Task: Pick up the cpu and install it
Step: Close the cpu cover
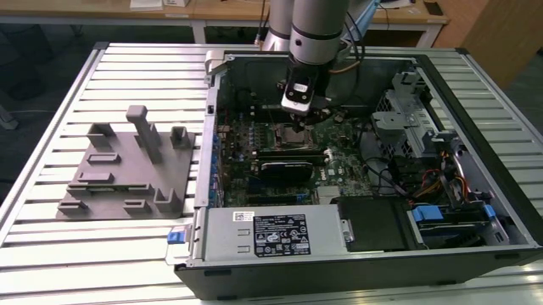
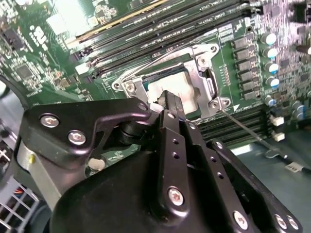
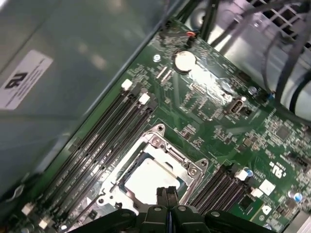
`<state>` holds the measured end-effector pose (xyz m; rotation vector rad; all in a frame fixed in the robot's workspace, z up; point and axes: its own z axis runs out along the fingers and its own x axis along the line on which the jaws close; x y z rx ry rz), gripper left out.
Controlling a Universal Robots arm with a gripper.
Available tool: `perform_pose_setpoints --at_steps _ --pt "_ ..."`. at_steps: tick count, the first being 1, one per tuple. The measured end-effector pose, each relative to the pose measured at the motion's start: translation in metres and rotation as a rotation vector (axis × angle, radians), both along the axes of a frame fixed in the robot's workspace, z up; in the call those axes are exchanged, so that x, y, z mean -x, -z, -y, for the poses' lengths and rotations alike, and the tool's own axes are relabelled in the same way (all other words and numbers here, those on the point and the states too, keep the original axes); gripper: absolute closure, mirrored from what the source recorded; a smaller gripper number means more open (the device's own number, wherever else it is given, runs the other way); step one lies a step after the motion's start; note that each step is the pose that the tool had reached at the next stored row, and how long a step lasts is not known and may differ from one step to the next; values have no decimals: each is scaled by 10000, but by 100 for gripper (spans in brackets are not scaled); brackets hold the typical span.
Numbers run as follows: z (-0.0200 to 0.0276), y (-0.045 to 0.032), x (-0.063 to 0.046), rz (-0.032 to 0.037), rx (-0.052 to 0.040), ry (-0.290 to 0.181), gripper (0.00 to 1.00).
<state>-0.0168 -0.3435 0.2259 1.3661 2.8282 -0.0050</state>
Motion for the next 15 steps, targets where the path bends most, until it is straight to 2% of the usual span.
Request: perform_pose_setpoints --at_steps 15 --pt "0 0 2 0 18 -1875 89"
